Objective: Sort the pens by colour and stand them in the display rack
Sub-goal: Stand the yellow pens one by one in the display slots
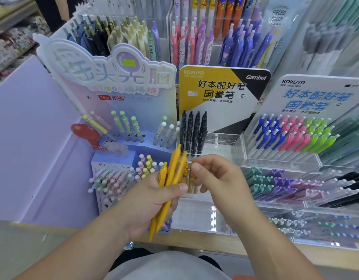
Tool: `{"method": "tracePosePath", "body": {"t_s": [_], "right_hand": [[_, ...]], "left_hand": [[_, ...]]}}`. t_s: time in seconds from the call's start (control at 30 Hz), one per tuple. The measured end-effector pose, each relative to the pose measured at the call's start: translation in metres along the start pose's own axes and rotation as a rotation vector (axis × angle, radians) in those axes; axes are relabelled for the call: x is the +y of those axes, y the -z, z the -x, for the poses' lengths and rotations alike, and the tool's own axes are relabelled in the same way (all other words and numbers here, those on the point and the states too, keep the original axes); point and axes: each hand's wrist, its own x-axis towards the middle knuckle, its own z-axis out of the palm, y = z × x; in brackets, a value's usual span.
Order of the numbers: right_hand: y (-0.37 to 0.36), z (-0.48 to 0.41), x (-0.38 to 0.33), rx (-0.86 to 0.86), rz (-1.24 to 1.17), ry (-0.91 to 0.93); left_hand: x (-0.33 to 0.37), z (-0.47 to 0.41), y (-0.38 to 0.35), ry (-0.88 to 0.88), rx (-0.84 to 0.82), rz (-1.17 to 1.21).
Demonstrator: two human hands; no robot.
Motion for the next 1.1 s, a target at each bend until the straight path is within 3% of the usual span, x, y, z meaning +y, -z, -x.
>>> {"method": "tracePosePath", "body": {"t_s": [0.1, 0.47, 0.63, 0.83, 1.1], "right_hand": [[-0.004, 0.0, -0.008, -0.118, -0.11, -0.076], [0.017, -0.001, -0.004, -0.091, -0.386, -0.151], [0.041, -0.01, -0.017, 0.087, -0.388, -0.025], [0.076, -0.017, -0.039, 0.295, -0.029, 0.157], [0.048, -0.027, 0.009, 0.243, 0.544, 0.164]], "left_hand": [[0.002, 0.0, -0.006, 0.001, -0.049, -0.045], [0.007, -0.003, -0.009, 0.054, -0.06, -0.007], [0.002, -0.013, -0.005, 0.085, 0.069, 0.137], [0.0, -0.017, 0.004, 0.059, 0.2, 0.191], [-0.001, -0.017, 0.006, 0.042, 0.231, 0.202]]}}
